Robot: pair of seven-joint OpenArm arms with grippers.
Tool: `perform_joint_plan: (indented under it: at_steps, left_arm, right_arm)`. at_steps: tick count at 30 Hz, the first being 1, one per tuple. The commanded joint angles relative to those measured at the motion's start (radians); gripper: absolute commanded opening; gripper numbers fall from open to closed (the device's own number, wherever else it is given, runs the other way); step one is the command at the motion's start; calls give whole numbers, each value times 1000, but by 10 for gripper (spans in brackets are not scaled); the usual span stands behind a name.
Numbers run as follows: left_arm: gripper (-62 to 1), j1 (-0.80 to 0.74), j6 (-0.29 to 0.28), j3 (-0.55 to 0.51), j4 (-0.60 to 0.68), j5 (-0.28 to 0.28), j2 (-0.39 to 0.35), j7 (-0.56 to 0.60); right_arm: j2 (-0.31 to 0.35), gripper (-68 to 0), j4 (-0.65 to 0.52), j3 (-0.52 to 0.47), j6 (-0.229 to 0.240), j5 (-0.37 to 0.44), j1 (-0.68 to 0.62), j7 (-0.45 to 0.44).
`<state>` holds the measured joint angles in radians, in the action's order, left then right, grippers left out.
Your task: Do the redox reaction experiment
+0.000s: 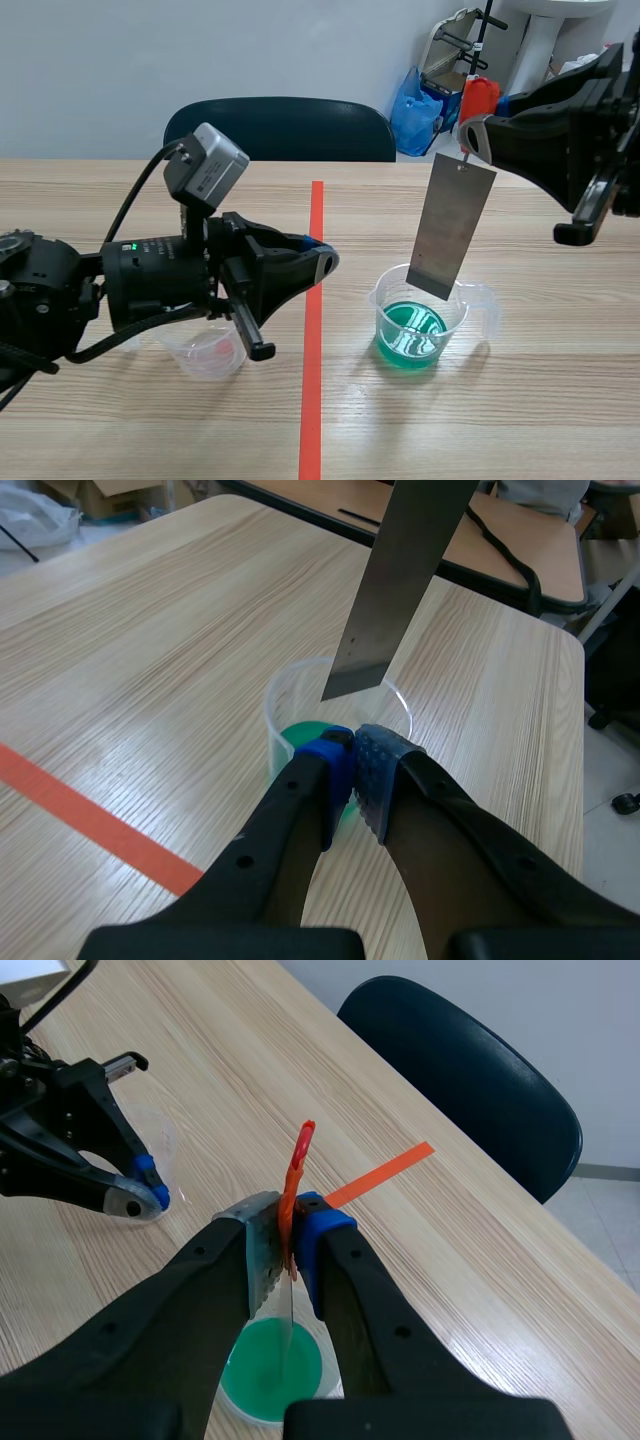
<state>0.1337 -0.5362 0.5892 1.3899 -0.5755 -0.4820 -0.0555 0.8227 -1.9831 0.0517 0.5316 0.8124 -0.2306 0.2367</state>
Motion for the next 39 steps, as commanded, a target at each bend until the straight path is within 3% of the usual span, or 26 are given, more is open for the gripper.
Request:
perform_joint_plan:
  at_steps: [1, 16, 39]
  left_arm:
    - [-582, 26, 3, 8, -16, 3, 27, 13]
    - [-582, 106, 26, 60, -135, 69, 186, 3]
    - [-582, 116, 26, 62, -142, 72, 188, 5]
  right_arm:
    - [3, -669, -6, -8, -6, 10, 14, -14]
    - [3, -669, -6, -8, -6, 10, 14, -11]
    - [3, -669, -6, -8, -6, 10, 14, -11]
